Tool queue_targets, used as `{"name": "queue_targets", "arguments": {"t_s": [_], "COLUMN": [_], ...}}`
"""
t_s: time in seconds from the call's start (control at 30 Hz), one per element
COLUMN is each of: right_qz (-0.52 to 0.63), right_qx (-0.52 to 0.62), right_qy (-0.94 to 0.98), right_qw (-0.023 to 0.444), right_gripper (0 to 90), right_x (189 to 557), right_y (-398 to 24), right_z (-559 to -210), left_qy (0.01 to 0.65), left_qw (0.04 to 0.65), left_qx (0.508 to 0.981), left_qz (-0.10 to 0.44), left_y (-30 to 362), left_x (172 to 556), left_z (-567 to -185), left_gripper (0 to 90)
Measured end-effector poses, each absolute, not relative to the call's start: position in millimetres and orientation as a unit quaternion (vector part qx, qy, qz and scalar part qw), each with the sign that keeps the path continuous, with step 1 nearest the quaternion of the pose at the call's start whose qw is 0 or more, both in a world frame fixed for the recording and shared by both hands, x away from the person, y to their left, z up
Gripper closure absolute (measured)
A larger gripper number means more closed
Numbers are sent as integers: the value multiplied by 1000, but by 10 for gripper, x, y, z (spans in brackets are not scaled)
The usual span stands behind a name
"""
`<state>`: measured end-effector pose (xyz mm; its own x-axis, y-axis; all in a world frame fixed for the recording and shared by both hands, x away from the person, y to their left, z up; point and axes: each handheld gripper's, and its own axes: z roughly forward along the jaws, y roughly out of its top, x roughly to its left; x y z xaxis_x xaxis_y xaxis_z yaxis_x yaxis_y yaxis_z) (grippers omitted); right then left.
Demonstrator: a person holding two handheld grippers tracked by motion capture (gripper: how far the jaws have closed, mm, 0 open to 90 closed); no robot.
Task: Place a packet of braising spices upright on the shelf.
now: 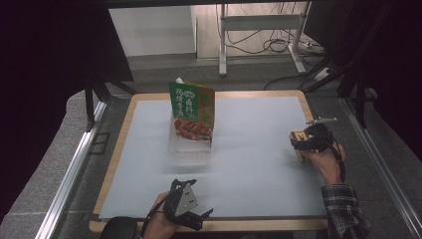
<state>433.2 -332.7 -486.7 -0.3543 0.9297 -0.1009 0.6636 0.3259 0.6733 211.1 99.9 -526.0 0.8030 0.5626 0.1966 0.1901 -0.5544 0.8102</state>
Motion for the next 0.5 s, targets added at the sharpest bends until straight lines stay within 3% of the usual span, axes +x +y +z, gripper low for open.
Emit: {"name": "queue_targets", "arguments": {"t_s": [0.5], "right_qz": [244], "right_qx": [528], "right_qy": [777], "right_qw": [241], "right_gripper": [174], "right_x": [4409], "right_y": [-3361], "right_z": [-5037], "left_qy": [219], "left_qw": [415], "left_qx": [854], "left_qz": [225], "left_y": [990], "left_x": [2109], "left_z": [-5264], "left_gripper": [15]}}
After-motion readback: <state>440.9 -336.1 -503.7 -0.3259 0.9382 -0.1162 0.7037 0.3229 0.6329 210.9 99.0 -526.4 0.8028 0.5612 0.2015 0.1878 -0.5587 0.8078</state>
